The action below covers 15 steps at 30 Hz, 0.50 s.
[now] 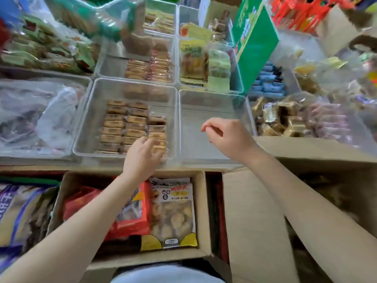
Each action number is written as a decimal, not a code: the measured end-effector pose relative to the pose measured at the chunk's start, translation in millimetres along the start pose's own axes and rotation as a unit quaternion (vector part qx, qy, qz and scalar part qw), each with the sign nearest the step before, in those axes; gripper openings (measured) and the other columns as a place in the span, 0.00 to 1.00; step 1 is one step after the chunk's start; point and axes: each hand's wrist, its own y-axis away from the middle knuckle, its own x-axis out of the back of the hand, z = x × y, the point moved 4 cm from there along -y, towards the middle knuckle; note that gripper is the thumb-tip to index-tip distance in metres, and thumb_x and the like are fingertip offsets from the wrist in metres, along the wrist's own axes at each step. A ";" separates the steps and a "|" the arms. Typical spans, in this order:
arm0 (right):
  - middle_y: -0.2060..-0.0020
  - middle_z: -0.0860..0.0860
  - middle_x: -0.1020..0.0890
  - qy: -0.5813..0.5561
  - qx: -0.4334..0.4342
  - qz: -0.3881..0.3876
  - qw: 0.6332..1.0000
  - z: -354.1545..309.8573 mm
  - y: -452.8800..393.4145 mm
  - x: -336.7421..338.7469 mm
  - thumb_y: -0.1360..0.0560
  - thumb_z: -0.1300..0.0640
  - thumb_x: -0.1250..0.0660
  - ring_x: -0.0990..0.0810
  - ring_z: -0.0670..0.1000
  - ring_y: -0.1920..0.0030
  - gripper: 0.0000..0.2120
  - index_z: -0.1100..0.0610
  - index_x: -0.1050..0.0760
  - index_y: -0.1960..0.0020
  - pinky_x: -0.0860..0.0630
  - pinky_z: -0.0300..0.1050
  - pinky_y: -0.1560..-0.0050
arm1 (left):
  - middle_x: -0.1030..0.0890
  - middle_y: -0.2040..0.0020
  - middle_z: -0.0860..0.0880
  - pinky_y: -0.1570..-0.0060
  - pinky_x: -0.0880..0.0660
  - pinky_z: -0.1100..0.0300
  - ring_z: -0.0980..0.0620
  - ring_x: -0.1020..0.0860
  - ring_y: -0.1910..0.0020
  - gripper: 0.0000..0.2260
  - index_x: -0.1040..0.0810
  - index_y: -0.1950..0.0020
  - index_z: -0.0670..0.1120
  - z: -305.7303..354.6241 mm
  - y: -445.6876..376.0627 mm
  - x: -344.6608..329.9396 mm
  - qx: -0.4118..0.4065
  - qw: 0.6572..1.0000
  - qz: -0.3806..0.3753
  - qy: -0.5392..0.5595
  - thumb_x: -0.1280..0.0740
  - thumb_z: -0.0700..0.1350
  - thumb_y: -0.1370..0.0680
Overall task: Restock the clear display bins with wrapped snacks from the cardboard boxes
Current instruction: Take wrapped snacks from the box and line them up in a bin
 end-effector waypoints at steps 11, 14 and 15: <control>0.62 0.50 0.19 0.049 -0.127 -0.091 0.986 174.8 163.5 61.8 0.20 0.50 0.38 0.21 0.54 0.58 0.11 0.53 0.25 0.59 0.25 0.51 0.59 | 0.41 0.21 0.59 0.24 0.38 0.47 0.58 0.40 0.23 0.41 0.47 0.20 0.62 241.4 142.6 -130.5 -0.027 0.947 -0.141 0.287 0.28 0.60 0.27; 0.53 0.52 0.20 0.153 -0.153 -0.214 0.953 221.4 181.2 31.9 0.19 0.49 0.38 0.21 0.57 0.51 0.07 0.51 0.24 0.52 0.25 0.48 0.56 | 0.38 0.22 0.61 0.27 0.33 0.47 0.61 0.36 0.25 0.37 0.44 0.20 0.61 244.1 149.7 -145.8 -0.015 0.941 -0.099 0.323 0.32 0.57 0.26; 0.48 0.54 0.20 0.191 -0.147 -0.237 0.941 233.3 184.1 22.2 0.19 0.50 0.38 0.21 0.58 0.47 0.07 0.51 0.23 0.47 0.25 0.48 0.54 | 0.36 0.23 0.62 0.29 0.31 0.52 0.63 0.35 0.27 0.36 0.43 0.20 0.61 242.9 151.3 -148.2 -0.010 0.939 -0.088 0.332 0.33 0.57 0.26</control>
